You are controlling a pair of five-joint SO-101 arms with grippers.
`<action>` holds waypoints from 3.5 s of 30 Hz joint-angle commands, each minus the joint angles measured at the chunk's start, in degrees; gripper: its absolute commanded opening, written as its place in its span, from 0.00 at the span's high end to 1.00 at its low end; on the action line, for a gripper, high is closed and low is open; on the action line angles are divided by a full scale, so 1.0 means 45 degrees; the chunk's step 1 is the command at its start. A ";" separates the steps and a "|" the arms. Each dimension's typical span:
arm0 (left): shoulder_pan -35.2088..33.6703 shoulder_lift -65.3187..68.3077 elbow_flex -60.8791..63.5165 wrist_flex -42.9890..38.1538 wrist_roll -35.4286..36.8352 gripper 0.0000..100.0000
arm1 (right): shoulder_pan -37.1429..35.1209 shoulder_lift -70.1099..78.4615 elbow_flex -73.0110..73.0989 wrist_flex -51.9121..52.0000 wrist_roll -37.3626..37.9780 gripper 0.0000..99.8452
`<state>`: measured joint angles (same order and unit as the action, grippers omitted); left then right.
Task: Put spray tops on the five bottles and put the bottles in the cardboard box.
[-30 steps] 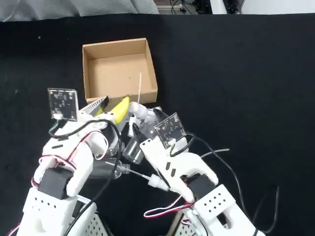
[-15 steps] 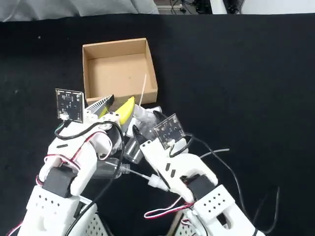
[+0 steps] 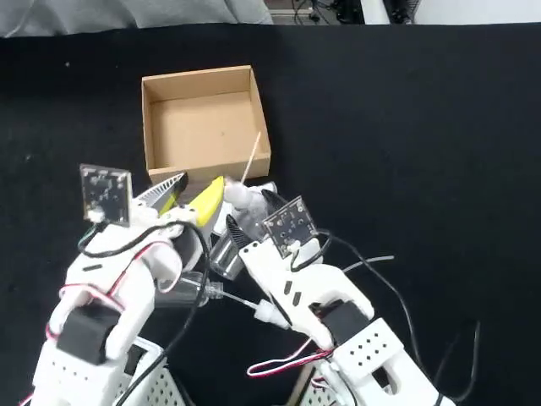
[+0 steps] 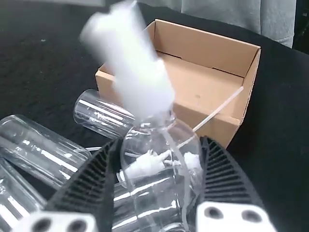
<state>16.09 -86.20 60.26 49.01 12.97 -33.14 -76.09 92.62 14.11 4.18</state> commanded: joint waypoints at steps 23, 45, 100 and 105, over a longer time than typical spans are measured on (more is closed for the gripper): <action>-0.0166 -0.2872 0.1885 -0.0996 -0.0742 0.82 | 0.0137 -0.0537 -0.0694 -0.0313 0.0117 0.84; -0.0029 -0.2930 0.1553 -0.0821 -0.0664 0.82 | -0.0234 -0.4093 0.0244 0.1758 0.0137 0.84; -0.0107 -0.2930 0.3429 -0.3067 -0.1993 0.84 | 0.0313 -0.7082 0.0850 0.3223 0.0020 0.84; -0.1299 -0.2950 0.2901 -0.2989 -0.2090 0.85 | 0.0567 -0.7004 0.0850 0.3223 0.0020 0.84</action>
<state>13.63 -98.86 77.58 35.38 3.91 -32.53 -102.99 96.75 28.44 4.18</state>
